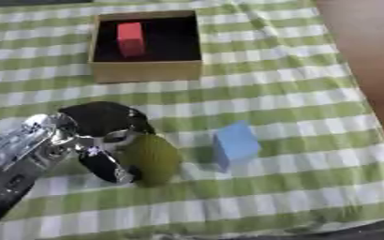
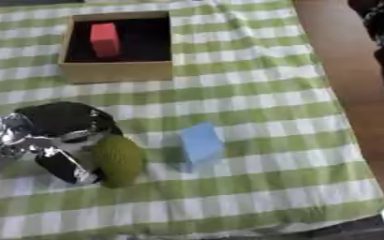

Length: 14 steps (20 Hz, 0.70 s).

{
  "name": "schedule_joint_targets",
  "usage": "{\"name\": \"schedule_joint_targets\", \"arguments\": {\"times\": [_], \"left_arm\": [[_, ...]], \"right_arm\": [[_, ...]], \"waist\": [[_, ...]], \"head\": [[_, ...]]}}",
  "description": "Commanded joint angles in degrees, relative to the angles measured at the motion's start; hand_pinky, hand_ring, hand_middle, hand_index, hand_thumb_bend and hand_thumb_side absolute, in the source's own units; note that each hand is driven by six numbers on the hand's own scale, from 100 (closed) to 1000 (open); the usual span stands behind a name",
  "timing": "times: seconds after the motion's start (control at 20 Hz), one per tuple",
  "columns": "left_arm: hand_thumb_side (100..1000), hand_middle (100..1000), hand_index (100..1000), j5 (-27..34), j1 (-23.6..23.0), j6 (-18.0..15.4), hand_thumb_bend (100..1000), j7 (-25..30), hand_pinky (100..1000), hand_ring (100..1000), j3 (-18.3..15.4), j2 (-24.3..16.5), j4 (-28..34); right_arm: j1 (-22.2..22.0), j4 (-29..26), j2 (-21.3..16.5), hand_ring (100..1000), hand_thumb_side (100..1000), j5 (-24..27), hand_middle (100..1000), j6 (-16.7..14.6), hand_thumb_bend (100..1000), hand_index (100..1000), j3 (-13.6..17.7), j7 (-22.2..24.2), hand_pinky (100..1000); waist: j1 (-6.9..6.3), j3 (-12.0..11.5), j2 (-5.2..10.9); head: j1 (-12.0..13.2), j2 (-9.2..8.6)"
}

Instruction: Pick up objects on the table and place them in the box.

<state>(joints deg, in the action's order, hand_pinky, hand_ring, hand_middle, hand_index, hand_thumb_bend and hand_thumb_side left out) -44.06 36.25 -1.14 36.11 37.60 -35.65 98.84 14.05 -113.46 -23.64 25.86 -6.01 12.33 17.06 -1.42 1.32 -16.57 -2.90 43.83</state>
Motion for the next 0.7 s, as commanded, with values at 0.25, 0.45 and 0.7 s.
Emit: {"name": "schedule_joint_targets", "arguments": {"times": [0.25,0.45,0.7], "left_arm": [[100,497,645,0.7,0.54,1.18,155,-6.26,573,572,-2.06,-0.95,4.13],[131,503,654,4.19,0.76,3.27,100,-5.13,554,566,-3.55,-3.11,8.42],[188,504,657,10.74,1.1,7.49,100,-0.38,551,565,-6.65,-7.28,14.54]], "right_arm": [[0.05,-1.14,-0.58,870,586,0.12,620,0.22,100,904,0.67,-0.32,1000],[-0.16,-1.14,-0.79,870,585,0.01,620,0.17,100,903,0.73,-0.37,1000],[-0.42,-1.14,-1.01,871,585,-0.13,620,0.18,100,904,0.8,-0.43,1000]], "waist": [[0.42,-0.03,1.1],[0.34,-0.21,1.27],[0.19,-0.57,1.42]], "head": [[-0.01,0.29],[-0.29,0.29],[-0.76,0.29]]}}
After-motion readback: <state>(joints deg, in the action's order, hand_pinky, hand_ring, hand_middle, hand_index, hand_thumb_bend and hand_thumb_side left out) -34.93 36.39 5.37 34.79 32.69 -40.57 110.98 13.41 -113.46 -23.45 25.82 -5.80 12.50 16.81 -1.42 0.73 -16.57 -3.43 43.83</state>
